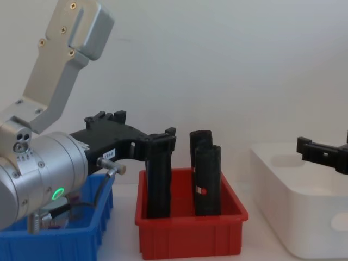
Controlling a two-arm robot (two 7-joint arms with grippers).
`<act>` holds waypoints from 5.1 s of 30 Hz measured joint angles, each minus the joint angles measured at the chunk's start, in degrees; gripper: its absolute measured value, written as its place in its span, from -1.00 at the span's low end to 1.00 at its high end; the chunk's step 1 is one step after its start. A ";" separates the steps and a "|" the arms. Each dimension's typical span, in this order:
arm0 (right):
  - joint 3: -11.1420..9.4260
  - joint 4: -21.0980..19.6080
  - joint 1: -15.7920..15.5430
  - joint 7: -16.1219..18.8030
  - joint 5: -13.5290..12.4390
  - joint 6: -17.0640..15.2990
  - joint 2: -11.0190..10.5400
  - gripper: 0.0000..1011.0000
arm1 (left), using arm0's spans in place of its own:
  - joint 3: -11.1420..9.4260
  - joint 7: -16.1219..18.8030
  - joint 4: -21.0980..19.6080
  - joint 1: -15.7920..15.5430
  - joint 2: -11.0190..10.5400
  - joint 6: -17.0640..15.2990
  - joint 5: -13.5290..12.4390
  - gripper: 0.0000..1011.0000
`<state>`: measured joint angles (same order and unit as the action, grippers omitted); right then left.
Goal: Pick the cotton swabs from the blue box and place them into the white box.
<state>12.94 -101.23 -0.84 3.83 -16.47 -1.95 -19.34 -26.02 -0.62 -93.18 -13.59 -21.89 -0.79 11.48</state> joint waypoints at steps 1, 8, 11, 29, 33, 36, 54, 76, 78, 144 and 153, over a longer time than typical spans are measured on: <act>0.00 0.00 0.00 0.00 0.00 0.00 0.00 0.98 | 0.00 0.00 0.00 0.00 0.00 0.00 0.00 0.99; 0.00 0.00 0.00 0.00 0.00 0.00 0.00 0.98 | 0.00 0.00 0.00 0.00 0.00 0.00 0.00 0.99; 0.00 0.00 0.00 0.00 0.00 0.00 0.00 0.98 | 0.00 0.00 0.00 0.00 0.00 0.00 0.00 0.99; 0.00 0.00 0.00 0.00 0.00 0.00 0.00 0.98 | 0.00 0.00 0.00 0.00 0.00 0.00 0.00 0.99; 0.00 0.00 0.00 0.00 0.00 0.00 0.00 0.98 | 0.00 0.00 0.00 0.00 0.00 0.00 0.00 0.99; 0.00 0.00 0.00 0.00 0.00 0.00 0.00 0.98 | 0.00 0.00 0.00 0.00 0.00 0.00 0.00 0.99; 0.00 0.00 0.00 0.00 0.00 0.00 0.00 0.98 | 0.00 0.00 0.00 0.00 0.00 0.00 0.00 0.99; 0.00 0.00 0.00 0.00 0.00 0.00 0.00 0.98 | 3.53 -2.51 4.14 -3.11 -0.56 -3.76 4.37 0.99; 0.00 0.00 0.00 0.00 0.00 0.00 0.00 0.98 | 3.83 -2.61 4.63 -3.39 -0.58 -4.11 4.71 0.99; 0.00 0.00 0.00 0.00 0.00 0.00 0.00 0.98 | 9.27 -4.81 19.78 -8.97 -0.87 -16.81 7.81 0.99; 0.00 0.00 0.00 0.00 0.00 0.00 0.00 0.98 | 9.36 -4.88 21.05 -9.47 -0.54 -17.32 7.52 0.99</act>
<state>12.94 -101.23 -0.84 3.83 -16.47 -1.95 -19.33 -16.66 -5.51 -72.13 -23.06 -22.43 -18.12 19.00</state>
